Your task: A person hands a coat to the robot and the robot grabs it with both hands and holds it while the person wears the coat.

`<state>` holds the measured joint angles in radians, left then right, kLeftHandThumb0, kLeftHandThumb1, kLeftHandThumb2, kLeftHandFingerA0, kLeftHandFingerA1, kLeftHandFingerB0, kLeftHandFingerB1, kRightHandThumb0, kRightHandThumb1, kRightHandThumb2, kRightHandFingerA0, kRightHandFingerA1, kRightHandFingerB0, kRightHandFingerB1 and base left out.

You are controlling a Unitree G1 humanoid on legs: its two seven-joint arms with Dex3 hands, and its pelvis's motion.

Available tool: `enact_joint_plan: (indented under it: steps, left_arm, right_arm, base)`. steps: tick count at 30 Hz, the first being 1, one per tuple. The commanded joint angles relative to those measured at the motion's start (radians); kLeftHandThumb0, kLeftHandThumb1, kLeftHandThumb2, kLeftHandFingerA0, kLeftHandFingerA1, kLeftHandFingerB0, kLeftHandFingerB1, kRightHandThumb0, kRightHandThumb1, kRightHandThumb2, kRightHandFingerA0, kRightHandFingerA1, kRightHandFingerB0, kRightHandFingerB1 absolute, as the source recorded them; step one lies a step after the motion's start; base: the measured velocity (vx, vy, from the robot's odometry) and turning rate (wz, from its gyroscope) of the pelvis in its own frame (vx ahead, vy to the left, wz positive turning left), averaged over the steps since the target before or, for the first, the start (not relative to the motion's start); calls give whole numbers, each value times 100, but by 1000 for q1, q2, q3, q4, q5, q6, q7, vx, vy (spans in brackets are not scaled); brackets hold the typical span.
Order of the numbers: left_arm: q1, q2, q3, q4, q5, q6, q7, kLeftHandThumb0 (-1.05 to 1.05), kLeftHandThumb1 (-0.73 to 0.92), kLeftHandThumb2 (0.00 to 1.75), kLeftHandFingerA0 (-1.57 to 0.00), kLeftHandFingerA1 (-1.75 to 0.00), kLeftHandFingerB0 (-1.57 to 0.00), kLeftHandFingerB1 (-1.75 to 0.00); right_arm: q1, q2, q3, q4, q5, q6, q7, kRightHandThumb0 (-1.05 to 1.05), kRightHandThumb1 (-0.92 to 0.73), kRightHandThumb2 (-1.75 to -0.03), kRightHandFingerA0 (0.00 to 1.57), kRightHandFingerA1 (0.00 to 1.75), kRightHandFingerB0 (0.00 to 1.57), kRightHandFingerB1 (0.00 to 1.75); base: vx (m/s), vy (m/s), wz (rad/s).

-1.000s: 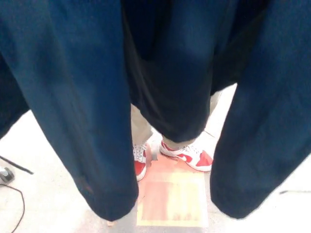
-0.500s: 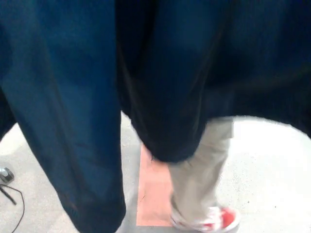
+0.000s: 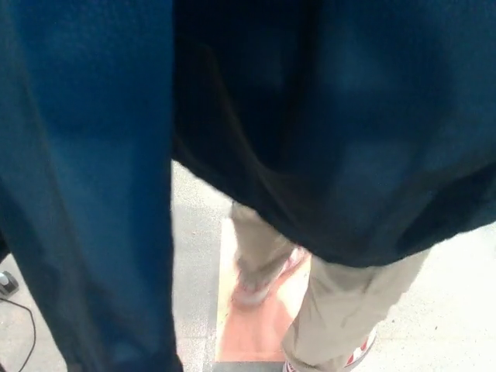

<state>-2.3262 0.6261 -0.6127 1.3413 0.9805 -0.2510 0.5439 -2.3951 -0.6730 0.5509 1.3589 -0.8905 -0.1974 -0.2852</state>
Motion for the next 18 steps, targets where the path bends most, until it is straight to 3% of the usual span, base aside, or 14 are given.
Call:
enact_joint_plan:
  steps: [1, 7, 8, 12, 13, 14, 15, 16, 18]
  left_arm:
    - [12, 82, 18, 27, -9, 82, -11, -36, 82, 65, -89, -175, -66, -158]
    - [16, 81, 18, 26, -10, 80, -23, -36, 81, 64, -88, -175, -65, -157]
    - [17, 81, 18, 26, -10, 79, -23, -36, 81, 64, -88, -175, -66, -155]
    - [29, 84, 15, 25, -6, 70, -12, -37, 80, 64, -89, -175, -69, -154]
    - [31, 87, 15, 25, -6, 67, -5, -36, 79, 64, -89, -175, -69, -154]
    - [33, 89, 16, 25, -7, 64, -10, -44, 65, 96, -118, -142, -83, -119]
    - [33, 89, 17, 25, -8, 64, -14, -44, 65, 96, -118, -142, -83, -119]
    - [32, 91, 15, 25, -7, 64, -25, -37, 82, 64, -85, -175, -68, -147]
    - [32, 89, 15, 25, -7, 72, -31, -39, 81, 64, -85, -175, -67, -148]
  right_arm:
    - [6, -65, -8, 17, -9, 107, -7, -48, -62, -96, 118, 141, 83, 118]
    - [16, -68, -19, 15, -4, 89, -8, -45, -60, -97, 119, 139, 84, 115]
    - [17, -69, -19, 15, -5, 87, -10, -41, -74, -65, 88, 174, 76, 148]
    - [24, -73, -16, 15, -11, 85, -9, -40, -76, -66, 89, 175, 74, 146]
    - [24, -71, -15, 15, -12, 89, -7, -46, -62, -97, 119, 141, 86, 119]
    - [25, -71, -12, 15, -15, 88, -10, -40, -76, -66, 88, 175, 73, 148]
    - [25, -71, -11, 15, -17, 86, -12, -40, -76, -66, 88, 175, 73, 148]
    - [24, -70, -11, 15, -17, 86, -12, -40, -79, -63, 87, 175, 73, 149]
    - [26, -70, -14, 15, -14, 84, -15, -39, -78, -63, 89, 175, 73, 149]
  base:
    - [0, 0, 0]
    - [0, 0, 0]
    - [0, 0, 0]
    - [0, 0, 0]
    - [0, 0, 0]
    - [0, 0, 0]
    - [0, 0, 0]
    - [0, 0, 0]
    - [0, 0, 0]
